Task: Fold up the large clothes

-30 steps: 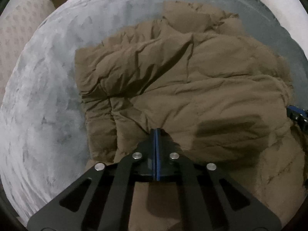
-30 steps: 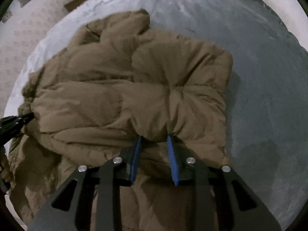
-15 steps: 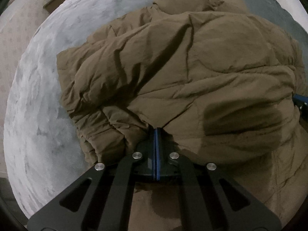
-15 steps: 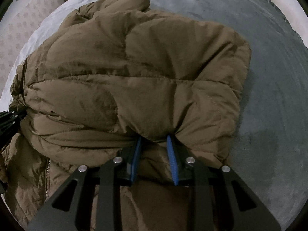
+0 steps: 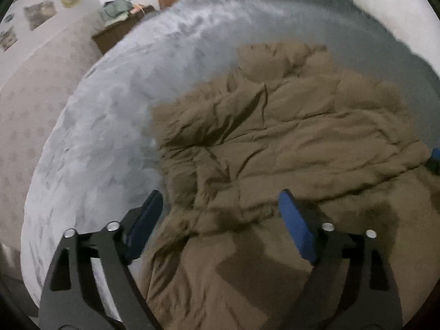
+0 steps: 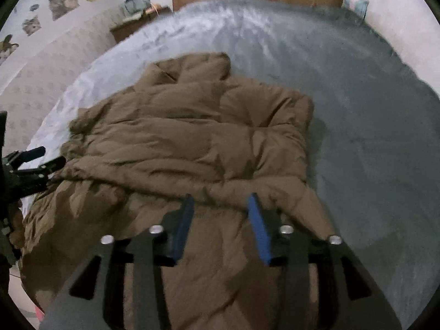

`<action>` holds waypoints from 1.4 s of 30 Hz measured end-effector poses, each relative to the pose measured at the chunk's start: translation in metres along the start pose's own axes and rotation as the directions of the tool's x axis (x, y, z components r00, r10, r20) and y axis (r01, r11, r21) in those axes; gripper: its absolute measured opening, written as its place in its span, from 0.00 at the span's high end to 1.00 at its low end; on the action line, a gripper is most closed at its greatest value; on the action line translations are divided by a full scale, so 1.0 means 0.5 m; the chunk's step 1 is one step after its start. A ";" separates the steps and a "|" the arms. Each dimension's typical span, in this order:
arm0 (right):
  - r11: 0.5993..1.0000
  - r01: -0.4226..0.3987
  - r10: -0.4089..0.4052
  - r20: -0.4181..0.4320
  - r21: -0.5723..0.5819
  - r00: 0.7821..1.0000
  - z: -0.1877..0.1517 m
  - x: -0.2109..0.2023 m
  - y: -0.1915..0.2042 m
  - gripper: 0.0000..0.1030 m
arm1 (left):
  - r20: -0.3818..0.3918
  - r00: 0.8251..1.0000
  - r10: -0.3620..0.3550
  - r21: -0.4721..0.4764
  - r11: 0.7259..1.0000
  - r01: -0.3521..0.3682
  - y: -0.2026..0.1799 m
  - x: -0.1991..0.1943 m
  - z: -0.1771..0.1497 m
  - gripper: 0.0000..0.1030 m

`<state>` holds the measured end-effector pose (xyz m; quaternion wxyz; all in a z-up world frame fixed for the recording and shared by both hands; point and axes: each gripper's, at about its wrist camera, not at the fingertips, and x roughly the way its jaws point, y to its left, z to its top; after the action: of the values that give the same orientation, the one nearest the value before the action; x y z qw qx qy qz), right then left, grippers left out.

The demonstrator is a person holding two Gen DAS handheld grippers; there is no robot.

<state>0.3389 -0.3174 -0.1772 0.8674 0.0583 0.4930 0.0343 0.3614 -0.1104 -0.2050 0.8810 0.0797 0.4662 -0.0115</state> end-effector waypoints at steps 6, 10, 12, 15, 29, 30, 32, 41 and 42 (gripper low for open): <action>1.000 0.027 -0.027 0.063 0.001 0.998 -0.104 -0.066 0.047 0.40 | 0.074 0.997 -0.034 -0.114 0.993 0.043 0.044 -0.096 -0.124 0.03; 0.994 0.006 -0.018 0.109 0.113 0.994 -0.166 -0.104 0.041 0.36 | 0.072 0.991 -0.108 -0.237 0.964 0.123 0.089 -0.108 -0.199 0.03; 0.982 -0.015 -0.012 0.142 0.189 0.990 -0.197 -0.122 0.037 0.34 | 0.062 0.992 -0.111 -0.243 0.962 0.123 0.095 -0.106 -0.220 0.03; 0.977 0.002 -0.043 0.185 0.212 0.982 -0.220 -0.141 0.040 0.34 | 0.056 0.996 -0.073 -0.219 0.972 0.084 0.084 -0.123 -0.243 0.03; 0.971 0.037 -0.100 0.261 0.238 0.960 -0.321 -0.201 0.033 0.34 | 0.147 0.988 -0.053 -0.207 0.975 0.083 0.106 -0.230 -0.291 0.03; 0.969 0.029 -0.098 0.271 0.245 0.958 -0.328 -0.204 0.028 0.34 | 0.151 0.987 -0.052 -0.207 0.975 0.083 0.109 -0.232 -0.297 0.03; 0.966 0.023 -0.096 0.276 0.257 0.956 -0.340 -0.206 0.021 0.34 | 0.150 0.987 -0.058 -0.212 0.973 0.089 0.114 -0.234 -0.307 0.03; 0.969 0.048 -0.127 0.323 0.242 0.938 -0.393 -0.227 0.023 0.34 | 0.160 0.986 -0.037 -0.248 0.966 0.077 0.140 -0.243 -0.355 0.03; 0.969 0.059 -0.137 0.322 0.240 0.937 -0.398 -0.226 0.023 0.34 | 0.156 0.987 -0.040 -0.259 0.963 0.080 0.146 -0.239 -0.362 0.03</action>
<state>0.1100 -0.3057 -0.1804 0.9271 0.1369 0.3406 -0.0763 0.1526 -0.0174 -0.1973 0.9154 -0.0540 0.3984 0.0179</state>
